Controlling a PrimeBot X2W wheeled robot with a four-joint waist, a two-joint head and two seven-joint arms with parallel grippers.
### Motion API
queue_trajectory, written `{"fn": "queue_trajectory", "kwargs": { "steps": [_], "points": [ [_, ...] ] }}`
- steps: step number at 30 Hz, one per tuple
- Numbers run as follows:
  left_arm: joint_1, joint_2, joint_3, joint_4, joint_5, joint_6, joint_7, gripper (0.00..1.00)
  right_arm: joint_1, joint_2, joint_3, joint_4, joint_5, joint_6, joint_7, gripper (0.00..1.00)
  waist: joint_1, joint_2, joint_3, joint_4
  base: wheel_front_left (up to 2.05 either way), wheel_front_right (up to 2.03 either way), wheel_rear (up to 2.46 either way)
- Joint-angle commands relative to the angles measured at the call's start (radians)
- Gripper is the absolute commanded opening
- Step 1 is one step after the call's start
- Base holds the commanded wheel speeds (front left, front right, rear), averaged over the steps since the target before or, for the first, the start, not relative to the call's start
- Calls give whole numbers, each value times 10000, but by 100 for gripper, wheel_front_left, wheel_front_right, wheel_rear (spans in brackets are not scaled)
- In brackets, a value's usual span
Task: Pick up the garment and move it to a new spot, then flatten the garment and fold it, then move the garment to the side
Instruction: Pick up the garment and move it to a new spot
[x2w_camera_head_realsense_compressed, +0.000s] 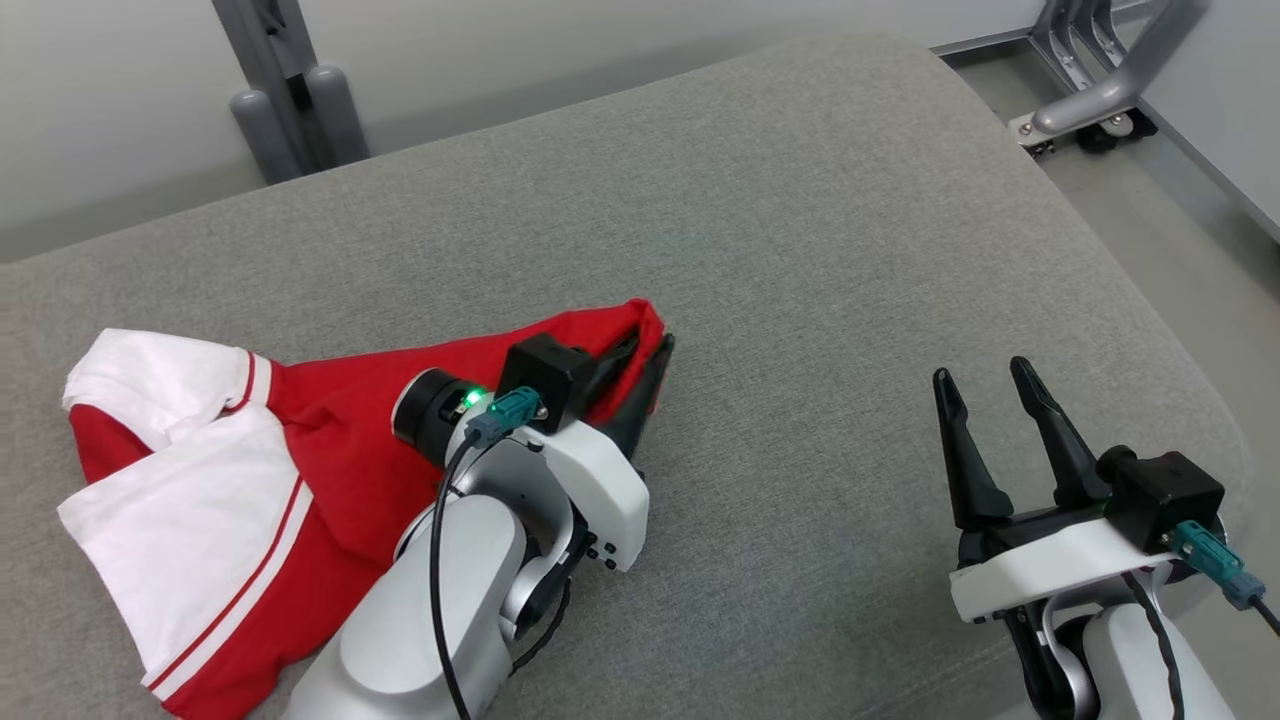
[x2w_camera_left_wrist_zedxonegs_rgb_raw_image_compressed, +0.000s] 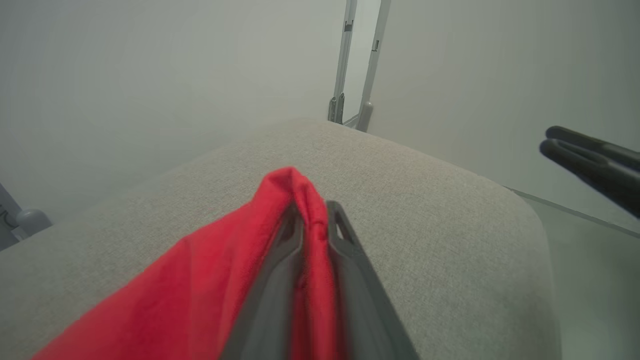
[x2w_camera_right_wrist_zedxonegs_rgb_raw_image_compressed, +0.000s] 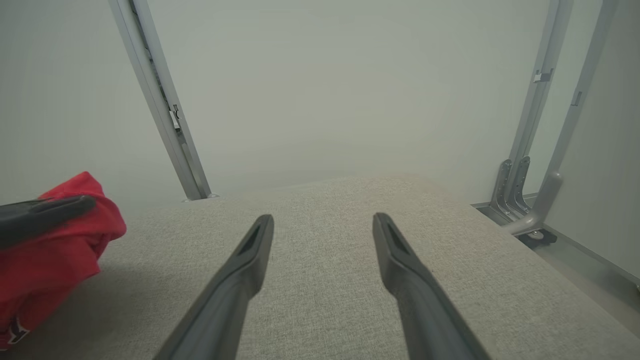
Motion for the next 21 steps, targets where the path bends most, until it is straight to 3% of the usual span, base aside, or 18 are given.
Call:
{"fn": "queue_trajectory", "kwargs": {
  "steps": [1,7,11,21],
  "points": [
    [-133,20,-136,107,-140,-117,-176,100,-60,-56,5,91,-47,-3,-48,100,0,0,-38,193,0,0,0],
    [-359,9,-747,-5,-928,-283,-984,100,-134,-60,-119,99,-204,-3,-86,100,0,0,-214,928,0,0,0],
    [-278,32,-535,-105,-1045,80,-1493,100,-89,-57,-333,10,-433,-3,-49,100,0,0,-396,1496,0,0,0],
    [513,1098,938,-838,-1380,1203,-2251,100,103,-56,-705,-380,-944,-3,237,100,0,0,-761,2789,0,0,0]
  ]
}}
